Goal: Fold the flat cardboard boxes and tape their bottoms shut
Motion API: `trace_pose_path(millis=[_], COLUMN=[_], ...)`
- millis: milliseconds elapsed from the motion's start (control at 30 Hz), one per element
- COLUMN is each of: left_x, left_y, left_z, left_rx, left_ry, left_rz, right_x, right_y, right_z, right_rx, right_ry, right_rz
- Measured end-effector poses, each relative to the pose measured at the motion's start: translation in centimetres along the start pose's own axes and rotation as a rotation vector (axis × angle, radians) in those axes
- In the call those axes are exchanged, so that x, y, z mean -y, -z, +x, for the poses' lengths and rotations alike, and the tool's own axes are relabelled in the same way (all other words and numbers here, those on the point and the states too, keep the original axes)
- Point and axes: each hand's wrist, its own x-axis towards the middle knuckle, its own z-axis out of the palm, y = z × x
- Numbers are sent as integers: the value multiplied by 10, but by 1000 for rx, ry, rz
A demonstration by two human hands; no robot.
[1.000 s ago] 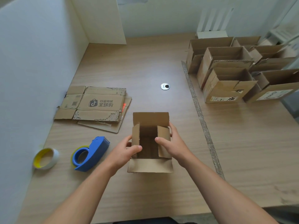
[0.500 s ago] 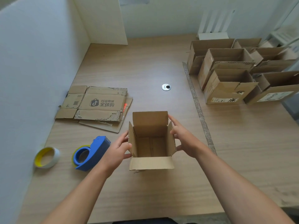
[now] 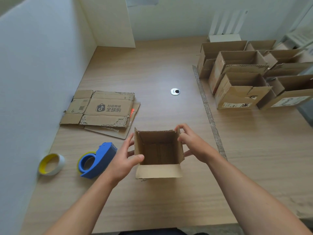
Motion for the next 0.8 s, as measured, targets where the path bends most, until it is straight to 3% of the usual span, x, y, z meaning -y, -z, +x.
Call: trace_pose_path(millis=[133,200,633,800], left_x=[5,6,-3,1], left_y=[3,3,-8,-19], left_z=[-4,-4,1,3], left_rx=[224,255,-174,-277], left_ry=[-109,-127,-220,-223], left_rz=[218,367,571,426], right_x=[-4,-6,-13,-19], right_y=[0,-1,-5,-11], right_z=[0,1,-4,-8], right_rx=[-55,-69,-55,-92], right_ry=[-2,7,41,68], right_rz=[29,38,88,55])
